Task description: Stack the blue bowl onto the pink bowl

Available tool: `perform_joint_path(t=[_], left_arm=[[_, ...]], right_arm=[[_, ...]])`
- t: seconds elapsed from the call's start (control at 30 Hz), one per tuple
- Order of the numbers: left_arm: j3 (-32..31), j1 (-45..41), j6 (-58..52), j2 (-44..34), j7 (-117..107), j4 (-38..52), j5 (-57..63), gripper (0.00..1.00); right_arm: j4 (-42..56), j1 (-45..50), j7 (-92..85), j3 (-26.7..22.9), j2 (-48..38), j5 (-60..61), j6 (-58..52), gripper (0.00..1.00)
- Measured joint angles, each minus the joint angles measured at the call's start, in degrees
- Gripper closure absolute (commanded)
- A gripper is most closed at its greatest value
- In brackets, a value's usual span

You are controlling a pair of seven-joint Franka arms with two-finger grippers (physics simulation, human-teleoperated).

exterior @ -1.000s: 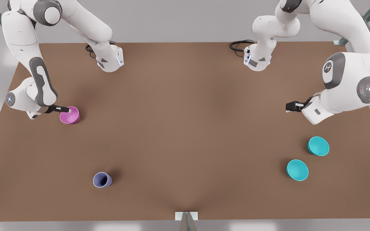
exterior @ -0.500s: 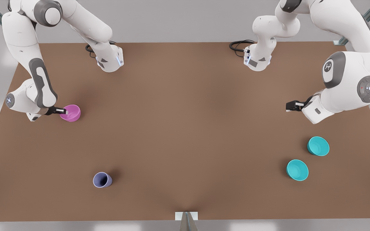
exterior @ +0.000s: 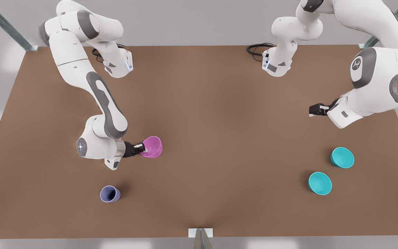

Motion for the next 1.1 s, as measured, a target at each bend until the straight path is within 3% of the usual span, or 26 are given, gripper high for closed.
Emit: perform_joint_path(t=[0.2, 0.4, 0.43, 0.47, 0.6, 0.7, 0.8, 0.9, 1.0, 1.1], left_arm=[[0.13, 0.01, -0.69, 0.21, -0.02, 0.09, 0.05, 0.00], [0.27, 0.09, -0.88, 0.62, -0.09, 0.09, 0.03, 0.00], [0.27, 0.11, -0.86, 0.66, -0.11, 0.09, 0.01, 0.00], [0.29, 0.10, -0.84, 0.69, -0.13, 0.09, -0.02, 0.00], [0.34, 0.12, -0.76, 0.67, -0.20, 0.09, 0.00, 0.00], [0.37, 0.10, -0.72, 0.66, -0.27, 0.19, 0.07, 0.00], [0.64, 0.15, -0.68, 0.91, -0.34, 0.33, -0.12, 0.00], [1.14, 0.16, -0.47, 2.13, -0.38, 0.35, -0.26, 0.00], [2.40, 0.90, 1.07, 4.46, -0.28, 0.34, -0.50, 0.00], [3.09, 7.20, 8.16, 13.44, 0.93, 0.34, -2.47, 0.00]], right_arm=[[21.60, 16.09, 16.18, -2.38, 17.88, 6.68, 6.27, 0.79], [24.13, 21.51, 30.16, -4.94, 21.51, 8.01, 12.19, 0.79], [24.17, 21.60, 32.15, -4.96, 21.59, 7.97, 12.78, 0.51], [24.18, 21.66, 34.04, -4.99, 21.65, 7.94, 13.27, 0.00], [24.33, 21.75, 40.54, -5.12, 20.99, 7.86, 14.61, 0.00], [22.73, 18.99, 44.72, -5.14, 14.71, 7.83, 12.87, 0.00], [21.94, 5.54, 47.38, -5.46, 7.95, 2.67, -1.98, 0.00], [21.64, -8.20, 44.39, -5.53, -0.56, -14.64, -19.71, 0.00], [22.67, -14.31, 37.42, -5.63, -11.60, -31.81, -31.63, 0.00], [22.51, -15.15, 31.33, -5.68, -22.39, -38.94, -41.13, 0.00]])
